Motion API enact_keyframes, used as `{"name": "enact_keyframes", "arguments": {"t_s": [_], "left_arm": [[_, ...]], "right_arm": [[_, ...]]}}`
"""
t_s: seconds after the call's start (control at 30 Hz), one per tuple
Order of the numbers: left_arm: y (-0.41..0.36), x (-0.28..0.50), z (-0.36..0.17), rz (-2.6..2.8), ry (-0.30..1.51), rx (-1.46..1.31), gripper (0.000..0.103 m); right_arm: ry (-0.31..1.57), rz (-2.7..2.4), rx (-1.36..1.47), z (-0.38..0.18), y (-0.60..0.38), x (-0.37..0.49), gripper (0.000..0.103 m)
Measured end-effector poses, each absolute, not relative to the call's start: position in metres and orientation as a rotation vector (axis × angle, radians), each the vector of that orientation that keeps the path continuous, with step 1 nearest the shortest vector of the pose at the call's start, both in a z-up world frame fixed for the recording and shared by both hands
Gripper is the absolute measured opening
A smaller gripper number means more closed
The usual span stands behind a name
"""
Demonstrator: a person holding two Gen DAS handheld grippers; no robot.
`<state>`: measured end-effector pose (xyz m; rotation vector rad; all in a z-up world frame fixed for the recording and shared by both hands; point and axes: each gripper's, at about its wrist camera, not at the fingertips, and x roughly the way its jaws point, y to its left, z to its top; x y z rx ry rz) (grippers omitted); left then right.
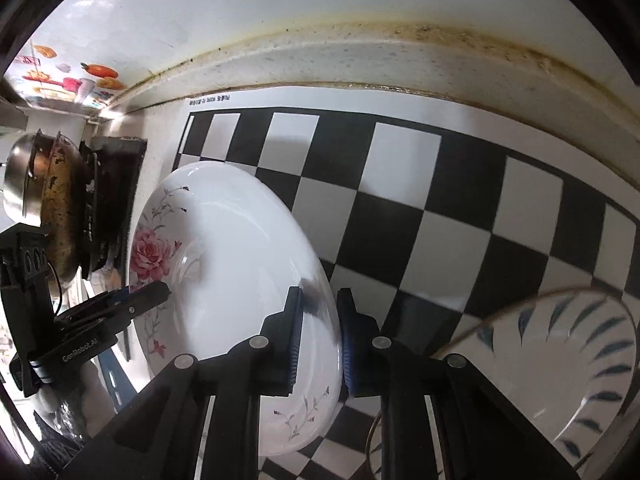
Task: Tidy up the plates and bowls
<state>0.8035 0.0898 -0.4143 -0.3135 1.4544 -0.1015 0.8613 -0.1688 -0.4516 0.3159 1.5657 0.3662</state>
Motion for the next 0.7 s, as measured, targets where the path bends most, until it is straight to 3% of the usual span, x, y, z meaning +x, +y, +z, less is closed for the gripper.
{"name": "enact_keyframes", "arguments": {"t_s": [0.7], "left_arm": [[0.034,0.739,-0.332,-0.266,1.395,-0.184,0.031]], "right_arm": [[1.440,0.268,0.415,-0.361,-0.229,0.734,0.019]]}}
